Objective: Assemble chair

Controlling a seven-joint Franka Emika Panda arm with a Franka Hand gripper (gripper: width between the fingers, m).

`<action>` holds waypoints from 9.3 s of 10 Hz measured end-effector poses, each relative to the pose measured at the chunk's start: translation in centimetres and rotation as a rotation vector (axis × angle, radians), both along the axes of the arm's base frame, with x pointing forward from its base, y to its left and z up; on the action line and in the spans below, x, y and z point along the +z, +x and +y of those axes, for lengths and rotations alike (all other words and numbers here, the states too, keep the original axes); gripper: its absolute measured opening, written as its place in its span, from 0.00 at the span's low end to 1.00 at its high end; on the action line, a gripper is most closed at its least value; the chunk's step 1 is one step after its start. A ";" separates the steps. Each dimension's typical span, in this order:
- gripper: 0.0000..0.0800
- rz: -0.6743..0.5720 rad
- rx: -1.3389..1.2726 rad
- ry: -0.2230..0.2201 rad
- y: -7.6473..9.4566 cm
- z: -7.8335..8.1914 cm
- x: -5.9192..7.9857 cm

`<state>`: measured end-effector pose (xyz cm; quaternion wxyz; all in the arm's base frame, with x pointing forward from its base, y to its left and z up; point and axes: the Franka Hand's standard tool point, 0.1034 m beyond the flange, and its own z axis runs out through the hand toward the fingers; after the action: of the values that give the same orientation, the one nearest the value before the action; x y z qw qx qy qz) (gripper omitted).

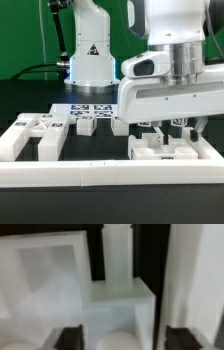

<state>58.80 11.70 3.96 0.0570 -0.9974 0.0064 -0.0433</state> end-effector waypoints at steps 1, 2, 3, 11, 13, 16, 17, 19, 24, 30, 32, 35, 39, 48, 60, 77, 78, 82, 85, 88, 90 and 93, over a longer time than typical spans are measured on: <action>0.67 -0.002 0.003 0.001 0.1 0.1 1.0; 0.78 -0.014 0.003 0.001 0.2 0.0 2.1; 0.78 -0.025 -0.003 -0.001 0.1 -0.5 3.0; 0.81 -0.058 -0.100 -0.016 -4.8 -3.0 4.3; 0.81 -0.064 -0.086 -0.019 -5.0 -3.5 4.2; 0.81 -0.067 -0.048 -0.057 -7.5 -8.4 2.7; 0.81 -0.067 -0.036 -0.065 -7.5 -9.6 2.6; 0.81 -0.050 -0.034 -0.061 -7.6 -9.3 2.5; 0.81 0.321 0.016 -0.011 -9.5 -10.4 1.3; 0.81 0.682 0.041 0.024 -10.4 -9.2 0.6; 0.81 0.806 0.053 0.038 -10.8 -9.1 0.3; 0.81 0.805 0.023 0.022 -10.8 -9.1 -0.2; 0.81 0.793 0.017 0.002 -10.9 -9.4 -0.8; 0.81 0.960 0.041 0.010 -11.7 -8.9 -2.7; 0.36 0.933 0.057 0.014 -10.7 -8.2 -0.9; 0.36 0.103 -0.052 -0.024 0.1 -4.1 7.9; 0.36 0.002 -0.042 -0.025 0.9 -3.2 8.3; 0.36 -0.269 -0.055 -0.025 1.4 -2.9 8.0; 0.36 -0.272 -0.038 -0.017 2.3 -1.8 9.0; 0.36 -0.272 -0.036 -0.018 2.2 -1.7 8.8; 0.36 -0.280 -0.027 -0.012 2.7 -0.7 9.4; 0.36 -0.477 -0.036 -0.009 3.2 -0.7 9.4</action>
Offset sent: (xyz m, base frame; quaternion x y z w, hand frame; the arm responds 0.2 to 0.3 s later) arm -0.0201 -0.0196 0.0308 -0.0105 0.0215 0.0481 0.9986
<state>61.96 10.99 13.38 0.0518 -0.9589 0.0102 -0.2789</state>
